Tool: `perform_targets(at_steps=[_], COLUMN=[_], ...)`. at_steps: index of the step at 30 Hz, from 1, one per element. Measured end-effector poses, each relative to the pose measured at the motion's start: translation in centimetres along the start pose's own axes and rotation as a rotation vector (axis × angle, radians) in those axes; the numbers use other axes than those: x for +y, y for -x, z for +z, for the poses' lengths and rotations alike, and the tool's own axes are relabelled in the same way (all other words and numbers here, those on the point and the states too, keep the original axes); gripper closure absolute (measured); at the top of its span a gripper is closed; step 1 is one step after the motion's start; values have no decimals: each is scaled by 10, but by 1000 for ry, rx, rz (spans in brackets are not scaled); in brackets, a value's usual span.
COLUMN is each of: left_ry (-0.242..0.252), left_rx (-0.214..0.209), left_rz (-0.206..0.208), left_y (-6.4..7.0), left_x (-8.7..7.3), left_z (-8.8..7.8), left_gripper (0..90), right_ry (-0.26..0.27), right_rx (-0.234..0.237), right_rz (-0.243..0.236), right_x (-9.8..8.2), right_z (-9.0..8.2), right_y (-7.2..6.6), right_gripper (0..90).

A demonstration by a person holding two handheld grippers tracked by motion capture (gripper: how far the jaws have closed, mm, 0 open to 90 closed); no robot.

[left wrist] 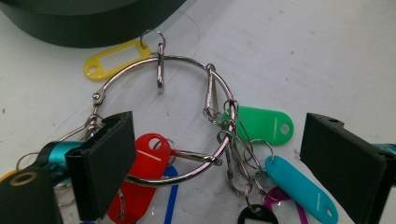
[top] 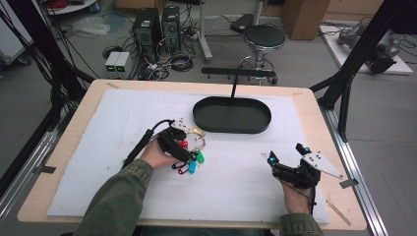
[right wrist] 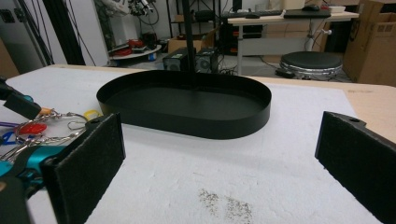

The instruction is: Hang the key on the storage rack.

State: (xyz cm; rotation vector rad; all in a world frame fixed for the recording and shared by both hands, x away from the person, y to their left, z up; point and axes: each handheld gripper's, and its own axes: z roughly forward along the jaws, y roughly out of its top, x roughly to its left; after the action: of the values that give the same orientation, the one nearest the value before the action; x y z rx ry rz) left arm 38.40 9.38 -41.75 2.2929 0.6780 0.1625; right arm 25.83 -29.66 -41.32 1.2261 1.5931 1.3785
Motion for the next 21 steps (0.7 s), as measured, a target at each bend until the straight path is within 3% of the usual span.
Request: perform_targets(at_steps=[5, 8, 12, 16, 17, 21], left_ry=[-19, -18, -28, -38, -49, -47], left_rx=[-2, -23, -22, -22, -14, 1], left_rz=[37, 40, 38, 47, 56, 126], left_y=[4, 5, 3, 4, 5, 9], left_x=[0, 0, 0, -1, -2, -4], left_z=[6, 9, 11, 13, 15, 17], left_gripper=[160, 215, 244, 342, 394, 419], right_ry=[-3, -4, -4, -1, 0, 0], right_rx=[0, -1, 0, 1, 1, -1], right_rz=[4, 3, 1, -8, -7, -5], right_x=[0, 0, 0, 0, 0, 0], right_z=[0, 0, 0, 1, 1, 1], right_y=[0, -1, 0, 0, 0, 0], right_gripper=[5, 5, 5, 5, 5, 5])
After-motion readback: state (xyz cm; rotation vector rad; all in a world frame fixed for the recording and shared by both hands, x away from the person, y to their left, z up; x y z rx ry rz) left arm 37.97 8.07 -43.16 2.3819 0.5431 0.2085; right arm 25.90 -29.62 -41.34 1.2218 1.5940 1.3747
